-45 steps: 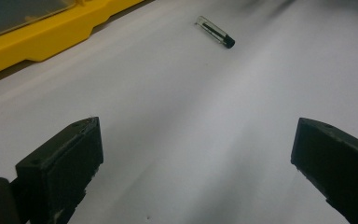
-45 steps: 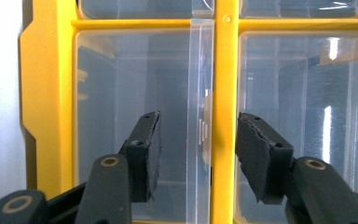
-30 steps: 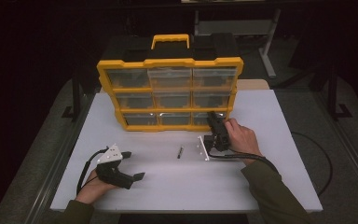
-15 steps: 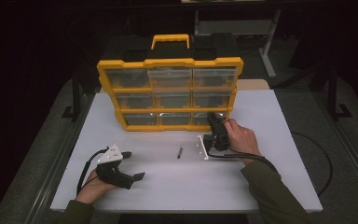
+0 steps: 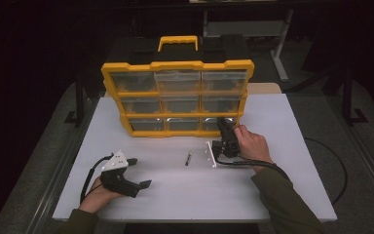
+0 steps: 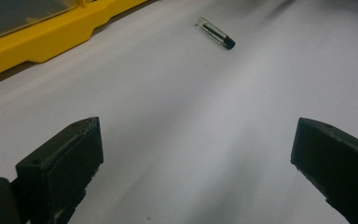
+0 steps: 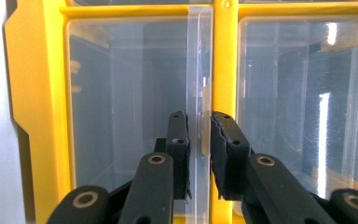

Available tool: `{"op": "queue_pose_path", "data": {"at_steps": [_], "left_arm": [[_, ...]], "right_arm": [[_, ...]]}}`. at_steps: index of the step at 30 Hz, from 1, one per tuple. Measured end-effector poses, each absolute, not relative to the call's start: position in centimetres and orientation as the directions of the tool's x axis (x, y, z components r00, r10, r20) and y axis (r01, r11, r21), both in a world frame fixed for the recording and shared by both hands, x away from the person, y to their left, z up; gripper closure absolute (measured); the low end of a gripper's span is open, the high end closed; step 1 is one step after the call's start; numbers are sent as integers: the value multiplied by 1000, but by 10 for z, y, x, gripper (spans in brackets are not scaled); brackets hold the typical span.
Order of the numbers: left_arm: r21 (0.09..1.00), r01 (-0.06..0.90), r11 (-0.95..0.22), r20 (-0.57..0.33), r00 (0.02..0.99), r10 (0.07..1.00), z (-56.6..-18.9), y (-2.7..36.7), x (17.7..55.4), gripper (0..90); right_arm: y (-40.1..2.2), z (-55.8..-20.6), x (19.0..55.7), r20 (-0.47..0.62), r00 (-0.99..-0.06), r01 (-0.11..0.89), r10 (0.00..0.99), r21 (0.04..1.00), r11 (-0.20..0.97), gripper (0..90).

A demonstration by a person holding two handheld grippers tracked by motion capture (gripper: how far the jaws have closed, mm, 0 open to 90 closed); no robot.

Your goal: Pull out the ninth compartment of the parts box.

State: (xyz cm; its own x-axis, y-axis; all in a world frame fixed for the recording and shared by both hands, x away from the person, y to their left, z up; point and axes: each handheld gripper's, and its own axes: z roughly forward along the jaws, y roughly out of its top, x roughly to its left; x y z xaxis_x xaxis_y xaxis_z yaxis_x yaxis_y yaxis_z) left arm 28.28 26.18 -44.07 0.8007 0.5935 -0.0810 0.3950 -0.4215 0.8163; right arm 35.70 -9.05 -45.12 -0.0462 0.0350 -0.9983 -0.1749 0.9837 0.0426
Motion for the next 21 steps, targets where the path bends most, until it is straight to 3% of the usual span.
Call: {"op": "queue_pose_path", "data": {"at_steps": [21], "left_arm": [[819,396,-416,-85,800,594,-440,262,282,18]], "right_arm": [[-89,-450,351,-999,-44,-163,10,17,986,776]]}}
